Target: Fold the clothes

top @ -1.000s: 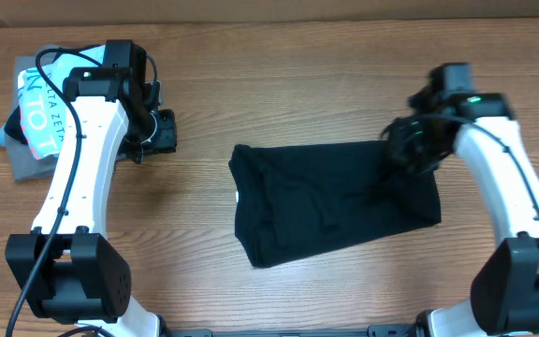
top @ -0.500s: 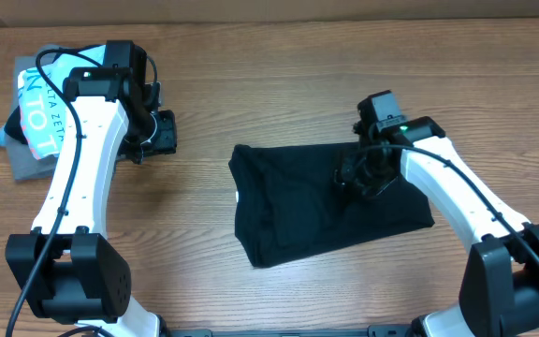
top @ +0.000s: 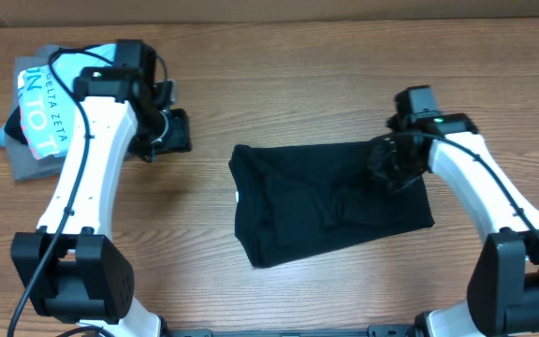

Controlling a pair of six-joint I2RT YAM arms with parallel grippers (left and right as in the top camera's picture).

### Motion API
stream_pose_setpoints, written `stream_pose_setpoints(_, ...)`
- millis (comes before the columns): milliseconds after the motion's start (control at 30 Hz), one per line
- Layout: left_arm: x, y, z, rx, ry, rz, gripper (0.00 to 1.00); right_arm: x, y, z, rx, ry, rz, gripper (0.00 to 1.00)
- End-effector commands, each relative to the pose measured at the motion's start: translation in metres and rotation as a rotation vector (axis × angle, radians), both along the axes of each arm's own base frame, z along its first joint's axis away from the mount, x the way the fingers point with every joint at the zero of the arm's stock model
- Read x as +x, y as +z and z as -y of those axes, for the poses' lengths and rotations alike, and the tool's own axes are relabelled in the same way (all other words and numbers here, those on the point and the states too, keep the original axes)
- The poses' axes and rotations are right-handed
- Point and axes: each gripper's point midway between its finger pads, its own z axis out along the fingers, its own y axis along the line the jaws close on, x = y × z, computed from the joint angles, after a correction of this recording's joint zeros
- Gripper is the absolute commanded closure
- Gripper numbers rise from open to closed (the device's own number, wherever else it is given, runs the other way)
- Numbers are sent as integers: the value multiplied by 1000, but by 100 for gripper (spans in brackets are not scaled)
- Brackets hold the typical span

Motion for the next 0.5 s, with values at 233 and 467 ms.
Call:
stream_pose_setpoints(233, -17, -12, 22, -20, -70, -29, 50, -4, 5, 36, -100, -6, 17, 64)
stream_pose_setpoints(467, -14, -11, 22, -19, -69, -13, 49, -22, -18, 11, 3, 26, -23, 64)
